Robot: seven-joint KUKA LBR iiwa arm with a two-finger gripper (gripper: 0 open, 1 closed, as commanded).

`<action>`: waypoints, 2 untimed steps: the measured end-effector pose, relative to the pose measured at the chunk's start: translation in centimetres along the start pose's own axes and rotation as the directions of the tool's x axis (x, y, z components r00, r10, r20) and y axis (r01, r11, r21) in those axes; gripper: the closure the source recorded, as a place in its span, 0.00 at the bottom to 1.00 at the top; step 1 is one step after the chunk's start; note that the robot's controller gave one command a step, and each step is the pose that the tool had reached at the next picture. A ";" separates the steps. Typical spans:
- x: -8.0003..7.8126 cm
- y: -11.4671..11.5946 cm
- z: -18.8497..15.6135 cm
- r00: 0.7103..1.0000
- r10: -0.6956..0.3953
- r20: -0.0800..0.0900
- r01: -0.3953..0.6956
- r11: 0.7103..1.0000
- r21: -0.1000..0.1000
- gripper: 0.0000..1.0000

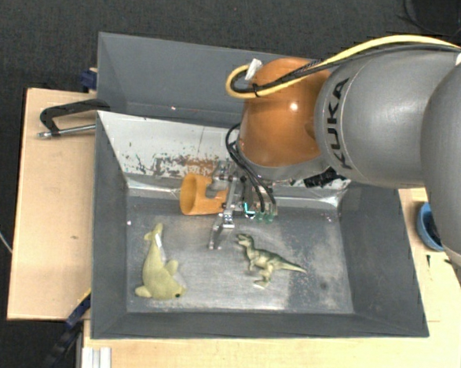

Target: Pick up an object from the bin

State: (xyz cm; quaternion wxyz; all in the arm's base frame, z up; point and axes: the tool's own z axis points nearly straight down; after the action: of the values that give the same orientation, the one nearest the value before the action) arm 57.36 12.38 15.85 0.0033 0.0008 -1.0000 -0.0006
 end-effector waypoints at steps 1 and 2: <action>-1.0 -1.8 3.2 0.994 -0.109 0.008 0.109 0.994 0.002 0.00; -0.4 -3.1 3.6 0.999 0.044 0.003 -0.044 0.999 -0.001 0.00</action>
Offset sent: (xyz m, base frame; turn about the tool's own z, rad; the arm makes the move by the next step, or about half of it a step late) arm 0.0189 -0.0411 -0.0885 -0.2096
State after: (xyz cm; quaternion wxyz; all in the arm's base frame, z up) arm 57.71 9.32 12.21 0.0017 -0.0215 -0.9998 -0.0009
